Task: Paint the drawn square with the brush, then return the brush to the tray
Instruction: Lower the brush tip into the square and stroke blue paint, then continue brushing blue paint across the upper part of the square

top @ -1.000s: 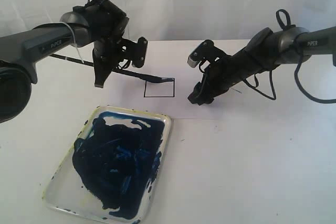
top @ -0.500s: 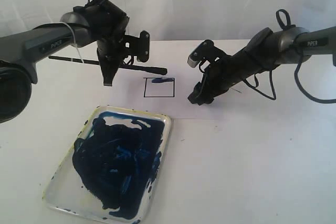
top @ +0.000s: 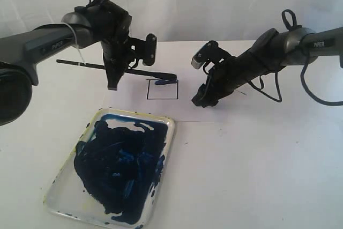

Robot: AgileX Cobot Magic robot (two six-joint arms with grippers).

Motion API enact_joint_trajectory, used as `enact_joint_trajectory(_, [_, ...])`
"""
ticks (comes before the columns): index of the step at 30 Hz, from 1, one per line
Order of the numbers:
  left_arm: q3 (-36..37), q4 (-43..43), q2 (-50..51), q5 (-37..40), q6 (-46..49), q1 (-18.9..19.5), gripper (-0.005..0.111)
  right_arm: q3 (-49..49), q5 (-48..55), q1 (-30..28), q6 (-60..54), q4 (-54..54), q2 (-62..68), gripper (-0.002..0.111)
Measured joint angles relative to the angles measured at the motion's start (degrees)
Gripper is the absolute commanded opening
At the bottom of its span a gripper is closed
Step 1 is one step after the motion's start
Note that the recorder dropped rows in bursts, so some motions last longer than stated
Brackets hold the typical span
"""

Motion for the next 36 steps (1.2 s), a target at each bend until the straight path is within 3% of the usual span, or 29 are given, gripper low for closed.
enact_joint_trajectory(36, [0.0, 8.5, 1.9, 0.1, -4.8, 0.0, 0.0, 0.0, -0.1, 0.0, 0.0, 0.0, 0.0, 0.06])
